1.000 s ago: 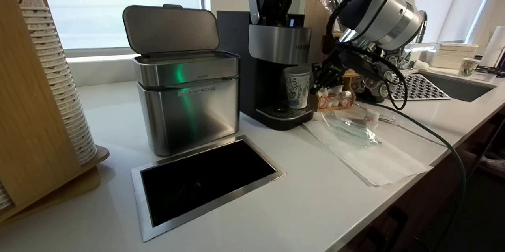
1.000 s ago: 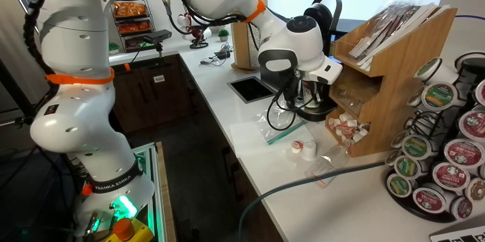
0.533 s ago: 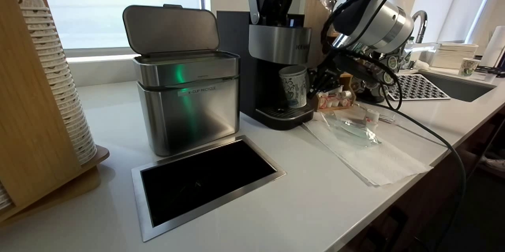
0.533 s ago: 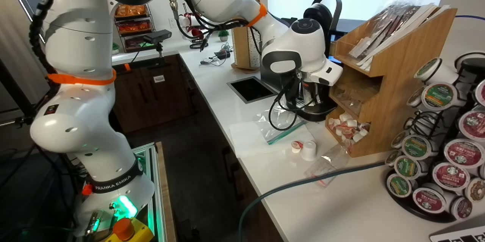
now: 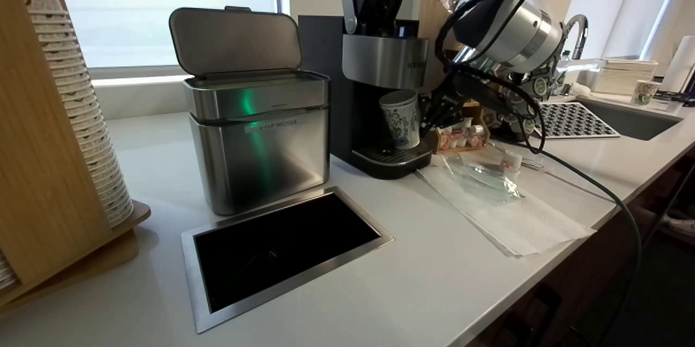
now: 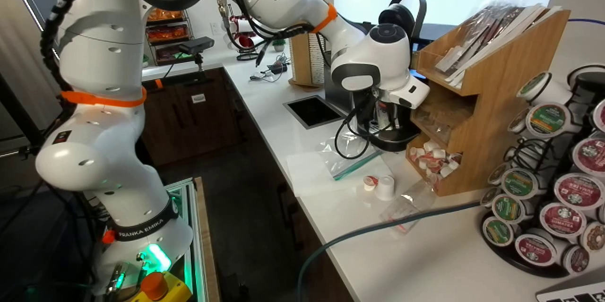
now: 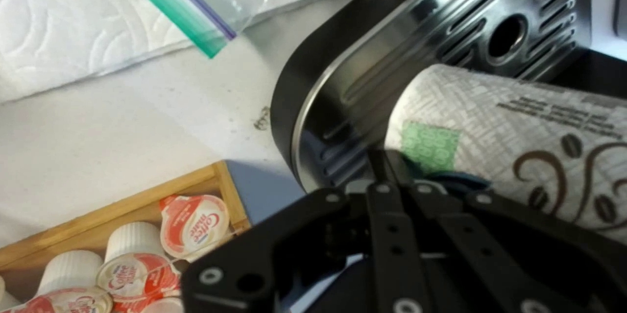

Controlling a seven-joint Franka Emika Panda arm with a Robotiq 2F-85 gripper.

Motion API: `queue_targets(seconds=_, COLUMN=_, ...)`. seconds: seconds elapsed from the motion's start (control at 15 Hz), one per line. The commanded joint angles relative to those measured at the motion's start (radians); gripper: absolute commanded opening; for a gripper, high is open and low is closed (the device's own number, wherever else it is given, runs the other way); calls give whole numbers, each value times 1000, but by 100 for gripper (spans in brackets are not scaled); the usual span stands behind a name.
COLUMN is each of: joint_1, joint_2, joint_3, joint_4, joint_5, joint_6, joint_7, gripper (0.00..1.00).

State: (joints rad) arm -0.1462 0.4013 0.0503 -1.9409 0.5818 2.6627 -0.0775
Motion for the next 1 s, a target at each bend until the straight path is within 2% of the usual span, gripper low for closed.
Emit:
queue_targets(seconds=0.0, joint_1=-18, joint_2=23, joint_3=11, joint_4=37, joint_5=18, joint_6=-51, joint_7=44, gripper=0)
queue_targets(seconds=0.2, joint_1=9, joint_2=27, joint_3=-34, joint_4=33, joint_5=-43, joint_6=-40, joint_7=135, gripper=0)
queue_targets(seconds=0.4, joint_1=7, joint_2=20, joint_3=-53, joint_4=26, joint_5=-69, joint_6=-36, joint_7=196, gripper=0)
queue_targets(seconds=0.67, joint_1=-21, joint_2=26, joint_3=-25, joint_4=46, joint_5=-5, joint_6=-32, joint_7=198, gripper=0)
queue_targets(seconds=0.93, joint_1=-18, joint_2=30, joint_3=-17, joint_4=57, joint_5=59, joint_6=-24, joint_7=242, gripper=0)
